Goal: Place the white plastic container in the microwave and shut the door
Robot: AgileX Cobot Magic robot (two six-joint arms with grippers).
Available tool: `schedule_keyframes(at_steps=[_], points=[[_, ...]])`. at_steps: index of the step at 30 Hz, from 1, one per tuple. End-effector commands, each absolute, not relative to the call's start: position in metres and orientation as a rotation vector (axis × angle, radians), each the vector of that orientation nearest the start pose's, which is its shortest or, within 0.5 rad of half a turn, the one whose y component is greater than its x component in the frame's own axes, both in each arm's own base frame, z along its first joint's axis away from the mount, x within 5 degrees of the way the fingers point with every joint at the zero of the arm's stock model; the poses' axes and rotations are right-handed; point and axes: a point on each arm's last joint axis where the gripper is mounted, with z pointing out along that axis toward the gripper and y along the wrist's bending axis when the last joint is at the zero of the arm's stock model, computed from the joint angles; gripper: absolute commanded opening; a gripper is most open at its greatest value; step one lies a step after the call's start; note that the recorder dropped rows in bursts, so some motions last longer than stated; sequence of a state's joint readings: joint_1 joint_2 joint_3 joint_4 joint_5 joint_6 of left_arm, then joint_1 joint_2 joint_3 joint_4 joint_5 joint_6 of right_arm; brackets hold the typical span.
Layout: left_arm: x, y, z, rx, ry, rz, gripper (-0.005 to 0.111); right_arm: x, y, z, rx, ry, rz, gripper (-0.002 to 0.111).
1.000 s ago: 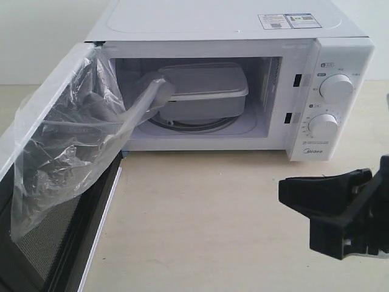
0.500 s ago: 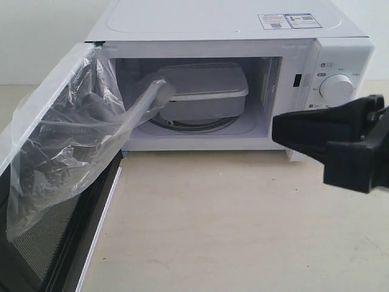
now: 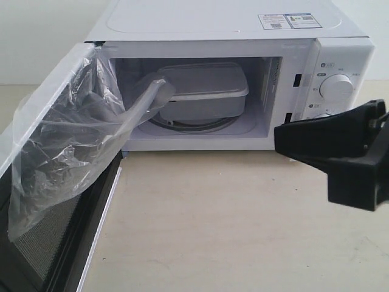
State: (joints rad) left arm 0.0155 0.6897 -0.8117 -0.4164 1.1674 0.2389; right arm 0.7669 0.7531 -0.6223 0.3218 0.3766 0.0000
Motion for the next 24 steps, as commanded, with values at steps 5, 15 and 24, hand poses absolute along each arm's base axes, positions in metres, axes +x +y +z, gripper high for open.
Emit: schedule_keyframes(at_steps=[5,15,24], points=[[0.095,-0.042,0.343,0.393,2.412,-0.535,0.004,0.104,0.115,0.323,-0.57,1.969,0.786,0.0],[0.101,-0.037,0.337,0.378,2.472,-0.47,0.004,0.085,0.096,0.342,-0.527,1.827,0.833,0.0],[0.132,-0.036,0.319,0.331,2.622,-0.517,0.004,0.08,0.091,0.344,-0.536,1.818,0.832,0.0]])
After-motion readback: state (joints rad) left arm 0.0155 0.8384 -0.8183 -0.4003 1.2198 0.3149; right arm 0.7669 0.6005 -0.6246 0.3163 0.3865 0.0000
